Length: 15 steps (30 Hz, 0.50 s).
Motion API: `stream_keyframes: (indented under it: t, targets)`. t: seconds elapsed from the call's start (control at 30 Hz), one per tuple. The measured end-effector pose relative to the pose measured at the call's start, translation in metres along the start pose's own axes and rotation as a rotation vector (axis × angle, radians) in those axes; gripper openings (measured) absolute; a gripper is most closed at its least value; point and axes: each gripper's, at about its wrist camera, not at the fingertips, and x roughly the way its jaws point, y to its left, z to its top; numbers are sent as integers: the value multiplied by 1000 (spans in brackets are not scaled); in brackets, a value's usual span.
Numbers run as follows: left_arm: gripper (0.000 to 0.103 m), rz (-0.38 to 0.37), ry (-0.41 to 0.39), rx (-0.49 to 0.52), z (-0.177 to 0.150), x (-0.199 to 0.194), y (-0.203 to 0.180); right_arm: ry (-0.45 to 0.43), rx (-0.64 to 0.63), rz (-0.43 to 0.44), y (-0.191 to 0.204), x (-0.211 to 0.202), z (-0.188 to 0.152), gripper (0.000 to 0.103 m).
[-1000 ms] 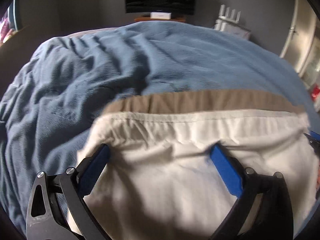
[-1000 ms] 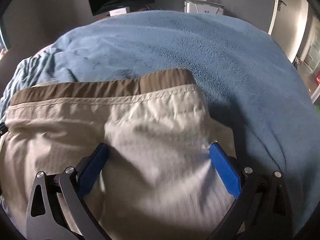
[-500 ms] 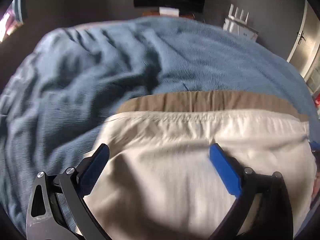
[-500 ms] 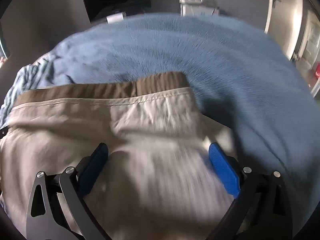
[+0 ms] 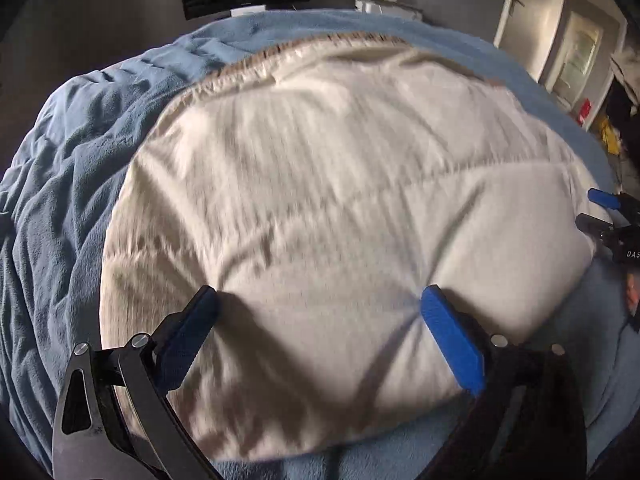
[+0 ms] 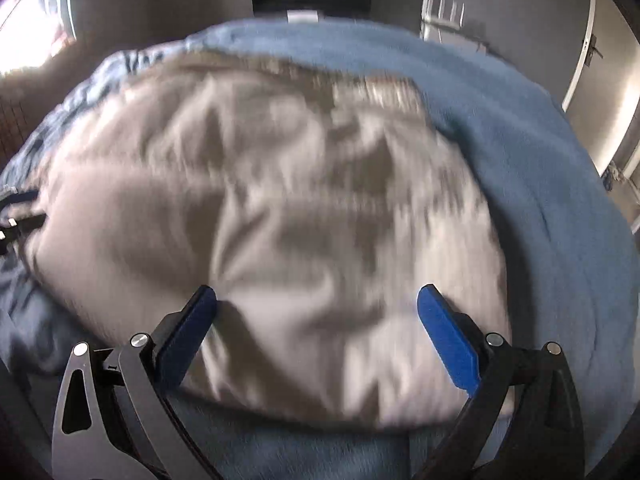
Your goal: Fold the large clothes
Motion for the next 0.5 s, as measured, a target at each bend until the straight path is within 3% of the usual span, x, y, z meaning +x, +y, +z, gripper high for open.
stream_keyframes:
  t: [0.23, 0.4, 0.5]
  targets:
    - [97, 43, 56, 26, -30, 14, -11, 80, 11, -66, 7, 11, -42, 96]
    - [96, 122, 4, 35, -38, -11, -13, -59, 15, -81, 12, -17, -40, 95]
    - [93, 143, -44, -30, -42, -27, 0, -119, 60, -74, 0, -26, -33, 95]
